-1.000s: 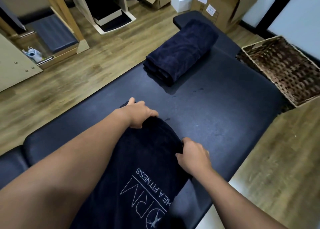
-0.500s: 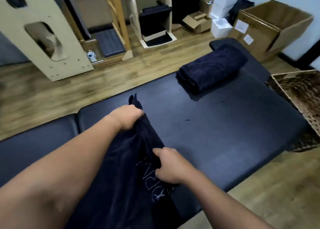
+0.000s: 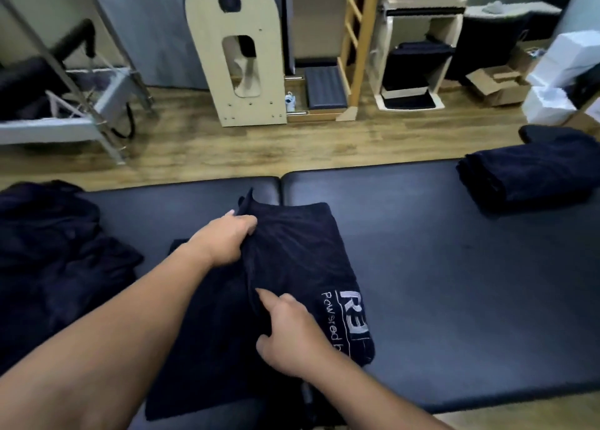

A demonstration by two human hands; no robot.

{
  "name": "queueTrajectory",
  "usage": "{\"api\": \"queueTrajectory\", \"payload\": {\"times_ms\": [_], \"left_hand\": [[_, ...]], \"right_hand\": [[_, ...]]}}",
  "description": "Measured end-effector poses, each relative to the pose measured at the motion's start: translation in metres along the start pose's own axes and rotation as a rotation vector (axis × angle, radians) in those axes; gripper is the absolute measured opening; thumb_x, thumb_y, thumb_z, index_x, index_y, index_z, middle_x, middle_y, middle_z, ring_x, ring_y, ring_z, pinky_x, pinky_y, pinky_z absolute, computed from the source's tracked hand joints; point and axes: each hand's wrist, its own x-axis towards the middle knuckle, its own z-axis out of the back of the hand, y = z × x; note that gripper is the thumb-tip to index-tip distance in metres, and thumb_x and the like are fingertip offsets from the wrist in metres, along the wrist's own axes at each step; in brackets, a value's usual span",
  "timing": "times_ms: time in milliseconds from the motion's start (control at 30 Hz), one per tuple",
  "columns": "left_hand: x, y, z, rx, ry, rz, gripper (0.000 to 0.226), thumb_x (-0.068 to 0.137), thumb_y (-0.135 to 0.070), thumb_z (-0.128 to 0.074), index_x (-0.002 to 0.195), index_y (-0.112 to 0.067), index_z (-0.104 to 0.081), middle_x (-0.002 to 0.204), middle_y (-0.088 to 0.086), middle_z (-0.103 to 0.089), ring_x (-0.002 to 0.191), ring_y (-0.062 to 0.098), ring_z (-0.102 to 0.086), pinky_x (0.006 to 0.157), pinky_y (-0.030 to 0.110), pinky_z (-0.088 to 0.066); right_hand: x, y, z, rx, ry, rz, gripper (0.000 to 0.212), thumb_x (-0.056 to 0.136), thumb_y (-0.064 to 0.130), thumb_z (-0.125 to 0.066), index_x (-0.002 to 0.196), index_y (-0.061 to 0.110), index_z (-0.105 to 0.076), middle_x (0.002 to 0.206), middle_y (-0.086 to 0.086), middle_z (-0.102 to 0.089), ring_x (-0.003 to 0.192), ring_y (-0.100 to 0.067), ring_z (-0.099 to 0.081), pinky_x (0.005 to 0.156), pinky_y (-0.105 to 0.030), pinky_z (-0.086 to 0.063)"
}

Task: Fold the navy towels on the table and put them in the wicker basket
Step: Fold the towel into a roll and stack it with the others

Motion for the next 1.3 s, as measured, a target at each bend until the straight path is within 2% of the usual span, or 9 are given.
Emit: {"api": "queueTrajectory", "payload": {"times_ms": [300, 367, 467, 600, 700, 800, 933, 1100, 1300], "left_hand": [[-0.092, 0.116, -0.019, -0.090, 0.034, 0.080, 0.033, 0.067, 0.010, -0.043, 0.086, -0.016, -0.039, 0.082, -0.004, -0.048, 0.074, 0.024, -0.049, 0.120, 0.049, -0.027], [-0.104, 0.126, -0.023, 0.000, 0.052, 0.120, 0.038, 0.072, 0.009, -0.048, 0.098, -0.018, -0.044, 0.117, -0.001, -0.055, 0.099, 0.026, -0.056, 0.122, 0.060, -0.014], [-0.116, 0.117, -0.023, 0.184, 0.086, 0.310, 0.042, 0.083, 0.001, -0.054, 0.120, -0.017, -0.049, 0.165, 0.008, -0.016, 0.149, 0.035, -0.022, 0.112, 0.075, 0.004], [-0.127, 0.091, -0.055, 0.026, -0.198, -0.036, 0.043, 0.087, -0.028, -0.047, 0.125, -0.014, -0.059, 0.155, 0.012, -0.042, 0.143, 0.032, -0.040, 0.115, 0.068, -0.023], [-0.140, 0.076, -0.088, 0.032, 0.142, 0.078, 0.075, 0.095, -0.069, -0.021, 0.160, -0.035, -0.009, 0.169, -0.002, 0.008, 0.156, 0.024, 0.007, 0.121, 0.063, -0.007], [-0.147, 0.076, -0.109, 0.122, 0.151, 0.279, 0.095, 0.090, -0.080, -0.014, 0.159, -0.022, 0.014, 0.165, 0.004, 0.027, 0.153, 0.023, 0.024, 0.116, 0.069, 0.004], [-0.121, 0.050, -0.087, 0.092, 0.216, 0.426, 0.097, 0.091, -0.061, -0.038, 0.159, -0.008, 0.007, 0.165, 0.019, 0.022, 0.152, 0.036, 0.022, 0.116, 0.071, 0.005], [-0.069, 0.005, -0.063, 0.008, 0.095, 0.100, 0.069, 0.094, -0.020, -0.044, 0.158, -0.016, -0.018, 0.169, 0.009, 0.003, 0.155, 0.028, 0.010, 0.121, 0.062, -0.004], [0.042, -0.041, -0.045, -0.189, 0.107, 0.130, 0.041, 0.105, -0.036, -0.042, 0.142, -0.017, -0.042, 0.153, 0.002, -0.039, 0.146, 0.028, -0.027, 0.114, 0.064, -0.026]], "right_hand": [[0.034, 0.088, -0.115, -0.068, 0.071, 0.037, 0.078, 0.088, 0.014, -0.058, 0.156, 0.032, -0.024, 0.130, -0.010, -0.045, 0.123, -0.037, -0.051, 0.106, -0.041, -0.044], [0.040, 0.098, -0.133, -0.065, 0.110, 0.060, 0.077, 0.092, 0.020, -0.061, 0.158, 0.027, -0.022, 0.134, -0.012, -0.045, 0.127, -0.034, -0.049, 0.109, -0.038, -0.041], [0.047, 0.101, -0.143, -0.057, 0.170, 0.091, 0.067, 0.095, 0.038, -0.063, 0.153, 0.017, -0.038, 0.133, -0.011, -0.054, 0.125, -0.028, -0.051, 0.108, -0.031, -0.040], [0.050, 0.068, -0.134, -0.272, -0.146, 0.140, 0.037, 0.093, 0.036, -0.050, 0.124, 0.023, -0.064, 0.119, -0.001, -0.060, 0.113, -0.028, -0.054, 0.099, -0.043, -0.046], [0.043, 0.016, -0.109, -0.455, -0.338, -0.014, 0.048, 0.092, 0.049, -0.047, 0.136, 0.031, -0.054, 0.141, 0.006, -0.047, 0.132, -0.023, -0.040, 0.103, -0.049, -0.040], [0.027, -0.031, -0.086, -0.607, -0.408, -0.117, 0.068, 0.091, 0.064, -0.041, 0.149, 0.028, -0.043, 0.158, 0.003, -0.035, 0.143, -0.021, -0.032, 0.105, -0.047, -0.039], [0.019, -0.040, -0.081, -0.698, -0.315, -0.044, 0.071, 0.084, 0.065, -0.050, 0.143, 0.024, -0.049, 0.153, -0.006, -0.042, 0.138, -0.029, -0.042, 0.096, -0.050, -0.045], [0.023, -0.042, -0.067, -0.643, -0.390, 0.199, 0.038, 0.087, 0.048, -0.058, 0.117, 0.027, -0.063, 0.121, 0.008, -0.056, 0.107, -0.021, -0.055, 0.079, -0.038, -0.049], [0.008, -0.079, -0.059, -0.553, -0.578, 0.026, 0.039, 0.081, 0.037, -0.066, 0.116, 0.018, -0.063, 0.110, -0.001, -0.051, 0.093, -0.025, -0.051, 0.076, -0.037, -0.052]]}}
